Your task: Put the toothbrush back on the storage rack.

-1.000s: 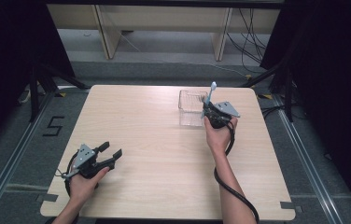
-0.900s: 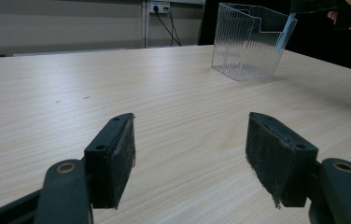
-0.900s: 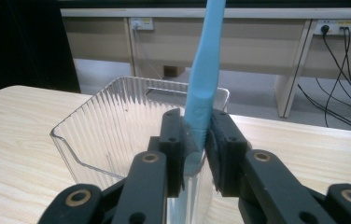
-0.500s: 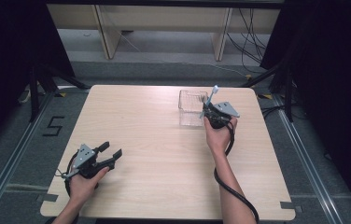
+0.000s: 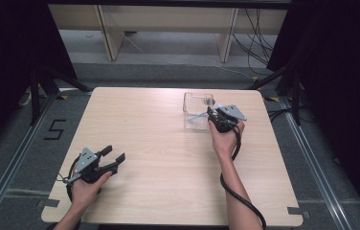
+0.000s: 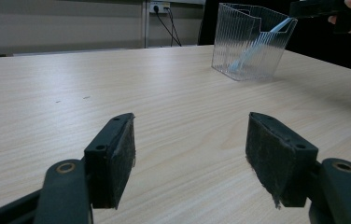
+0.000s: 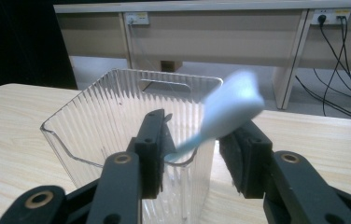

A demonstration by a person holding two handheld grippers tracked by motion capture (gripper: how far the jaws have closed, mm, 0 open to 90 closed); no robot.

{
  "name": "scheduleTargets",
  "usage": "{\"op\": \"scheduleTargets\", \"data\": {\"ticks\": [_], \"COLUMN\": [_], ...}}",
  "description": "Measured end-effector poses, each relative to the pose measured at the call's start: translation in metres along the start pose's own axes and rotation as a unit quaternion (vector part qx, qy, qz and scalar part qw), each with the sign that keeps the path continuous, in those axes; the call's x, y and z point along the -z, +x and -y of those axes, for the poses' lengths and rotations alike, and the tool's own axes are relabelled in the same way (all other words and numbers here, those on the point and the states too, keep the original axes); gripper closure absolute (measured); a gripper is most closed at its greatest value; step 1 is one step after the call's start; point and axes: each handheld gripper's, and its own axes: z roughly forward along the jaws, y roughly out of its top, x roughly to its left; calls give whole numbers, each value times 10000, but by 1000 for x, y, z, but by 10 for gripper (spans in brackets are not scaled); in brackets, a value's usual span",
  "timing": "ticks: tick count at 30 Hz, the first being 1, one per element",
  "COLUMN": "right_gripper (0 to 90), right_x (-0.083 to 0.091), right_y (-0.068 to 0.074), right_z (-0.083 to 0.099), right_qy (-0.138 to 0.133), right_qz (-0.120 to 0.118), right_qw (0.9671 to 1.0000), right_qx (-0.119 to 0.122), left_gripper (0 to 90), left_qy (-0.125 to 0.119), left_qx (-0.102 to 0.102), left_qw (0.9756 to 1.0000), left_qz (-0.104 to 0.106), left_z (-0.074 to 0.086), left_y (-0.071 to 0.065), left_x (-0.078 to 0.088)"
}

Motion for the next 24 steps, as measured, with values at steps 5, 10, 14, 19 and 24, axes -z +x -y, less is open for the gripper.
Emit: {"op": "scheduleTargets", "data": {"ticks": [5,10,14,19,24], "right_gripper": [570,521,487,458,448], "right_x": [1,4,9,14,22], "right_y": [-3,-3,-5,-8,-9], "right_z": [-1,-2,-1,1,3], "right_qy": [31,138,258,296,419], "right_qz": [-17,-71,-47,-80,-77], "right_qw": [9999,9999,9996,9995,9991], "right_qx": [96,-69,-41,57,-4], "left_gripper": [325,325,325,326,326], "left_qy": [5,-3,-1,-6,0], "left_qx": [-1,0,1,6,15], "left_qw": [10000,10000,10000,10000,10000], "left_qz": [-3,-1,-1,-11,-10], "left_z": [0,0,0,0,0], "left_y": [0,0,0,0,0], "left_x": [0,0,0,0,0]}}
